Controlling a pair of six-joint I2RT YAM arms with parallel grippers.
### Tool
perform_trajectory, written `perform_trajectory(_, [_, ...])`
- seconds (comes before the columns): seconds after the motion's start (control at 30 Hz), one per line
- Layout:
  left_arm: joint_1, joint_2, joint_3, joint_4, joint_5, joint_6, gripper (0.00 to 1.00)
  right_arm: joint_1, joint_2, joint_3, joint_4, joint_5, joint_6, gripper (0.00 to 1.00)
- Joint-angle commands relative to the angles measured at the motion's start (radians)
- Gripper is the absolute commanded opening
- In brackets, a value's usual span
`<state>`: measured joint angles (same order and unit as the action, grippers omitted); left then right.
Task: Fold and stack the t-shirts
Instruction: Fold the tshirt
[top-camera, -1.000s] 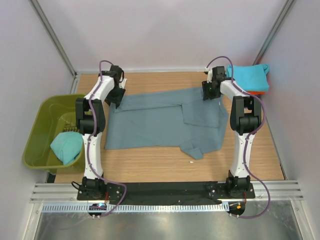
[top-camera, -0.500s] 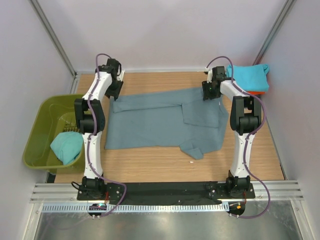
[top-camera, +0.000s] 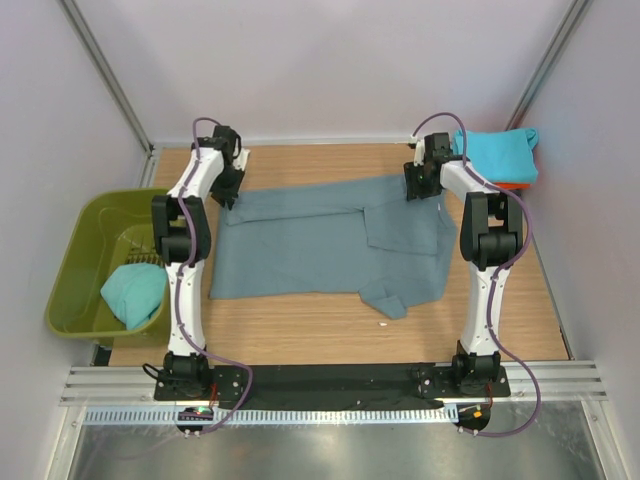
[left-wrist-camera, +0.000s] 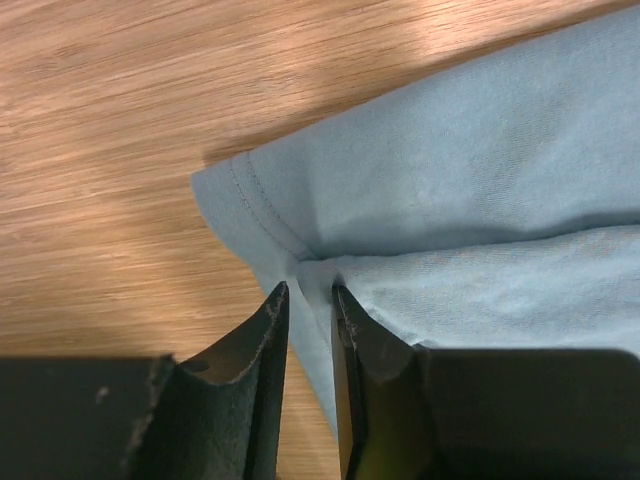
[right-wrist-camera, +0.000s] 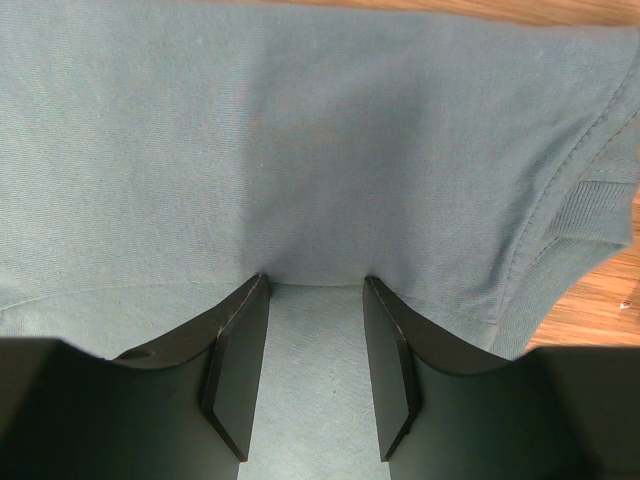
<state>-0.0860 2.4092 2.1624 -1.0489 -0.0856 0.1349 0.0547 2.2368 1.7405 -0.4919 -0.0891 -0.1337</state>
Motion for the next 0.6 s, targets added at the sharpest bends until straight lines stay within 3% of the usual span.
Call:
perform_trajectory(0.0, [0.015,0.001,0.039,-0.011,0.033,-0.006,0.24,-0.001,-0.035,-0.016,0.016,0.026,-0.020,0.48])
perform_trajectory(0.1, [0.019,0.004,0.040,-0.014,0.041,-0.011,0.15,0.002,-0.037,-0.019,0.015,0.029,-0.023,0.48])
perform_trajectory(0.4, [0.025,-0.002,0.031,-0.020,0.078,-0.009,0.02,0.008,-0.039,-0.024,0.018,0.034,-0.027,0.48])
perform_trajectory(0.5, [0.023,-0.001,0.030,-0.025,0.083,-0.014,0.04,0.011,-0.040,-0.022,0.018,0.035,-0.030,0.48])
perform_trajectory(0.57, [0.023,0.002,0.030,-0.026,0.083,-0.021,0.14,0.008,-0.040,-0.022,0.018,0.037,-0.030,0.48])
